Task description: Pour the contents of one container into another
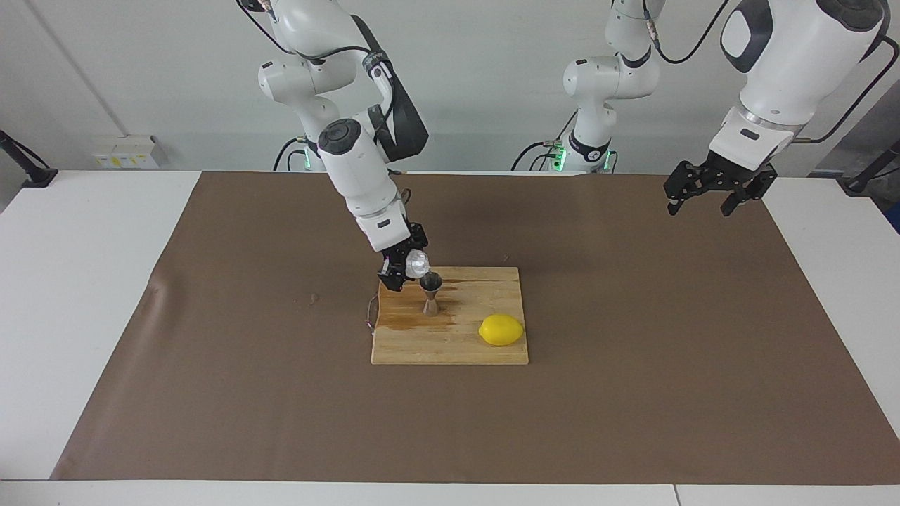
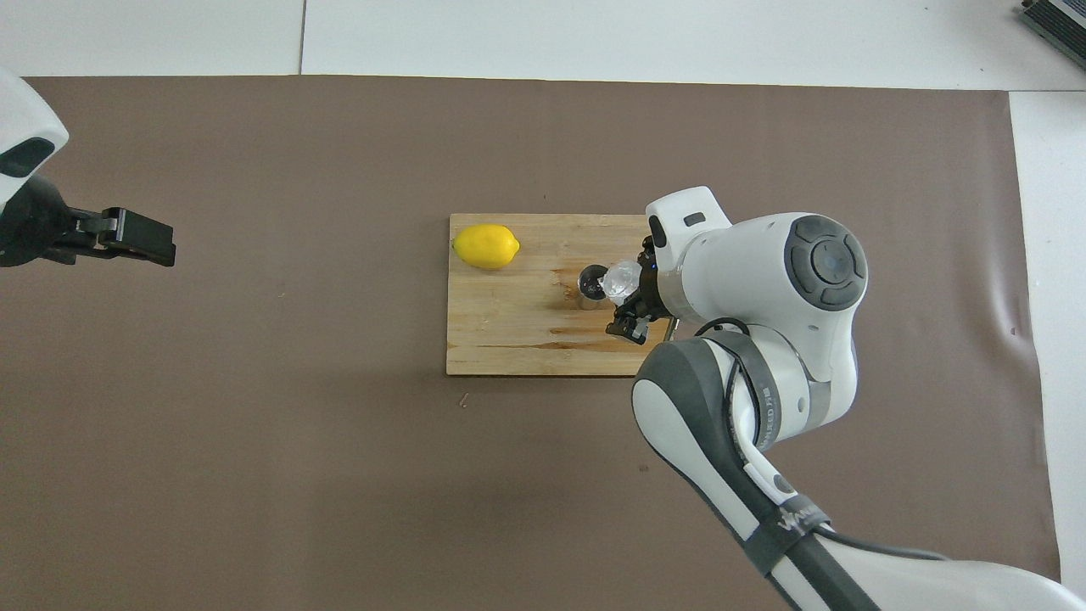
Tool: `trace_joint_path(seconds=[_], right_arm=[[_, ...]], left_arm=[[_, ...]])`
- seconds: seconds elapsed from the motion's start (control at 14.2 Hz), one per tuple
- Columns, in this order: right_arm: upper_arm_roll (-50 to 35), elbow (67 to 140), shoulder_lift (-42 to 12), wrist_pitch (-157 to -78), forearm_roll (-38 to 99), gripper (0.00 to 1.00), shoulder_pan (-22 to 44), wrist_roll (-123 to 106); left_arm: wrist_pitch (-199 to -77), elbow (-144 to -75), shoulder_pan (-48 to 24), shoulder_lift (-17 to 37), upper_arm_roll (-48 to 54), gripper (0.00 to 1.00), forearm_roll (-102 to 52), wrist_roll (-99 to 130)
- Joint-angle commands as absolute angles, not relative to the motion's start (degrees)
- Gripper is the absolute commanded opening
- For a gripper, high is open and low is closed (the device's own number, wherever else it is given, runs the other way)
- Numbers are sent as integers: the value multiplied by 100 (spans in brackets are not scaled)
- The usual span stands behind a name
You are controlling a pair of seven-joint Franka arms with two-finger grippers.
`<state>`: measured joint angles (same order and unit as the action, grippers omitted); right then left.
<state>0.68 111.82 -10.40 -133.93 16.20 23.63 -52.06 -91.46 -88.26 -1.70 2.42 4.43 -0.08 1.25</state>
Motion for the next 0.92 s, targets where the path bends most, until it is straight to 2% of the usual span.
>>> trace_joint_path(seconds=[0.0, 0.21, 0.85], right_arm=[[53, 11136, -1081, -13430, 1467, 23, 2277, -5211], [44, 11171, -1064, -13430, 1555, 23, 2189, -5571], [44, 11303, -1028, -13439, 3505, 23, 1943, -7513]], left_arm=[[-9193, -9026, -88, 70, 492, 100, -79, 105], [-9193, -9026, -88, 70, 492, 100, -79, 105], [-9193, -9026, -79, 70, 492, 100, -79, 105]])
